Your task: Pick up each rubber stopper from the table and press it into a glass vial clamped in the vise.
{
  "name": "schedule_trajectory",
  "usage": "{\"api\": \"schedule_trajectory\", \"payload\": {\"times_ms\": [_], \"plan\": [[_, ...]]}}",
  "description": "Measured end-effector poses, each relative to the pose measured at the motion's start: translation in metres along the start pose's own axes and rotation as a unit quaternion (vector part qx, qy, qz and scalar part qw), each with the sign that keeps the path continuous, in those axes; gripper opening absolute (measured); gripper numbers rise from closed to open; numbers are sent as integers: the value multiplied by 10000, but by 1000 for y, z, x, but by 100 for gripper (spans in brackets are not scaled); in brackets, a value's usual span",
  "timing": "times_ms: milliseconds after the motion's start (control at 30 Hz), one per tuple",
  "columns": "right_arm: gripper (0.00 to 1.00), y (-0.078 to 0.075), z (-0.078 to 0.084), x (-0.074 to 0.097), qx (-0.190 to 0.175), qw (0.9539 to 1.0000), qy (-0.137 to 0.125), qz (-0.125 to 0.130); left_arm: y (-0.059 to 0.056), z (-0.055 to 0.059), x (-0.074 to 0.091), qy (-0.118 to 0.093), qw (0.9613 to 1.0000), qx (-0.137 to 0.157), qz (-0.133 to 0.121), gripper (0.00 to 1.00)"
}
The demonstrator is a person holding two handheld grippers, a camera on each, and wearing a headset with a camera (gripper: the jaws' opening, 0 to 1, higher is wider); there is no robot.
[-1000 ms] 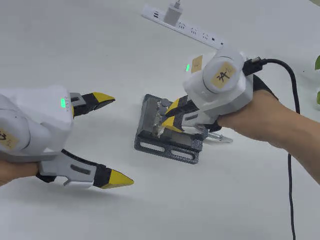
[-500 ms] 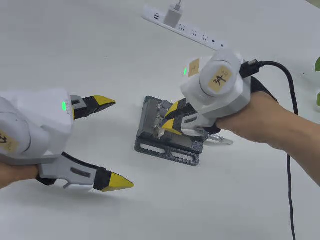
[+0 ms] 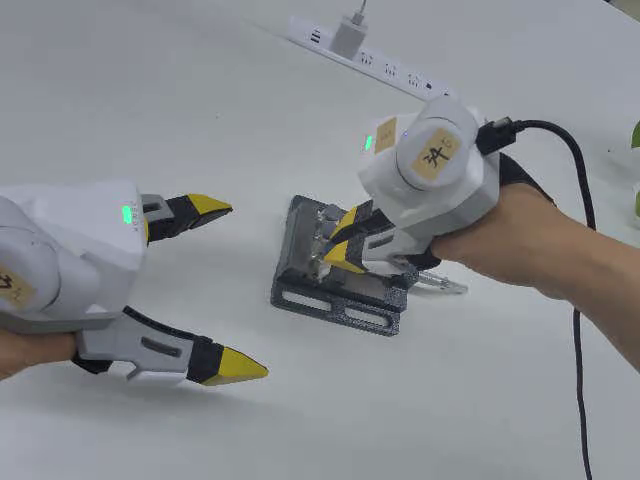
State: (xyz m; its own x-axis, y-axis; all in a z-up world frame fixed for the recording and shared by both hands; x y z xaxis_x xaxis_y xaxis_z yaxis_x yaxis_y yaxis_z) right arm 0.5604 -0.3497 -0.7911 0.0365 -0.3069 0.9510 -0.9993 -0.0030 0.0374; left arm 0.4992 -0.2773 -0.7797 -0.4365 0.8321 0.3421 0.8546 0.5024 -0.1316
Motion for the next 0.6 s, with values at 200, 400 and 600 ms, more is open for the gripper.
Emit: {"api": "schedule_trajectory", "payload": {"times_ms": [200,400,600], "plan": [[6,0,-1,0,-117,9999,-2,-2,0,1,0,12,10000,14,3,92],[5,2,-1,-1,-80,9999,104,62,0,1,-2,-1,10000,23,10,91],[5,3,-1,-2,56,9997,235,102,-2,-1,-4,-18,10000,21,25,91]]}}
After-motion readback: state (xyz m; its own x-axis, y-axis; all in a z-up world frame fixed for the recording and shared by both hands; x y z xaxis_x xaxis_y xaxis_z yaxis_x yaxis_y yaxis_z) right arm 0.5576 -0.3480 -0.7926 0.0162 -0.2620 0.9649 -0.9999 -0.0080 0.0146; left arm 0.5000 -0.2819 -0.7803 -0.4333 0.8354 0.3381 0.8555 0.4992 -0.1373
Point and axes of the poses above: the centre of the closed fingertips' face, and the gripper's own axes: x roughly backward along the fingers, y roughly to its left, z roughly out of its underside, the point moved 2 cm from there along x, roughly backward along the fingers
